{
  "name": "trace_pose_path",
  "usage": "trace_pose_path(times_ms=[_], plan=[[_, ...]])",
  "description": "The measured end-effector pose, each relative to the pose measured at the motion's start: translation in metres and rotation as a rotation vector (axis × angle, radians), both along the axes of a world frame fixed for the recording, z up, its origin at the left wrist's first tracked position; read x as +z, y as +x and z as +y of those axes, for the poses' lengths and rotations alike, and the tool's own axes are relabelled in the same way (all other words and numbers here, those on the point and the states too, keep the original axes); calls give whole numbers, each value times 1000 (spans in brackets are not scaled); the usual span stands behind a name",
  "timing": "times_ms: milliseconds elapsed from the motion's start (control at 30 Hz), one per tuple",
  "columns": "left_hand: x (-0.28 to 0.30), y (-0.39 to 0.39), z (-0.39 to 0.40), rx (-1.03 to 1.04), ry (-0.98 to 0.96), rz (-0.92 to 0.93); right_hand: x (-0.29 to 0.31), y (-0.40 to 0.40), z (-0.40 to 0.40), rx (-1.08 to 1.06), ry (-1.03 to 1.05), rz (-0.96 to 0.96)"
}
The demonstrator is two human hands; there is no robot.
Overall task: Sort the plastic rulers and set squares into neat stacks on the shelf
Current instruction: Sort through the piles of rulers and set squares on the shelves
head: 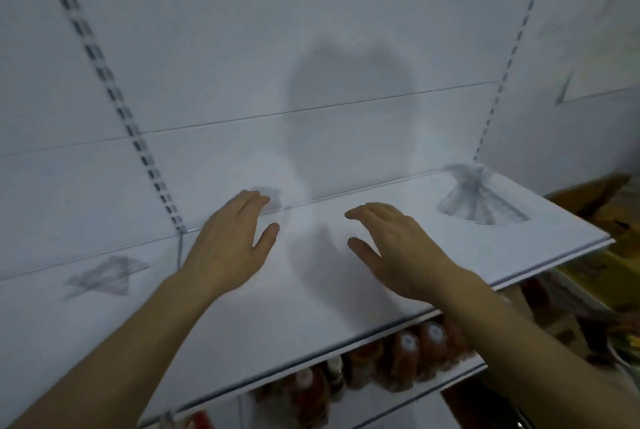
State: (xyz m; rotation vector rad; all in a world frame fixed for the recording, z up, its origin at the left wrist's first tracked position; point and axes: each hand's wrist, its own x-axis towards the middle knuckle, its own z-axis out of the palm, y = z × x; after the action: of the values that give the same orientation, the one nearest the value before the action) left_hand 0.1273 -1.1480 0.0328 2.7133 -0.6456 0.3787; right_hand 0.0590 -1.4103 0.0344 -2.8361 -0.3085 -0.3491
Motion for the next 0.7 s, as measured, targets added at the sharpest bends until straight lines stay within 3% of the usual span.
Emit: trace_pose_path(times_ms=[433,700], plan=[[16,-167,458,635,48,7,24,3,433,625,-45,-19],[24,-302,635,952,58,2,31,-38,676,976,-86,-9]])
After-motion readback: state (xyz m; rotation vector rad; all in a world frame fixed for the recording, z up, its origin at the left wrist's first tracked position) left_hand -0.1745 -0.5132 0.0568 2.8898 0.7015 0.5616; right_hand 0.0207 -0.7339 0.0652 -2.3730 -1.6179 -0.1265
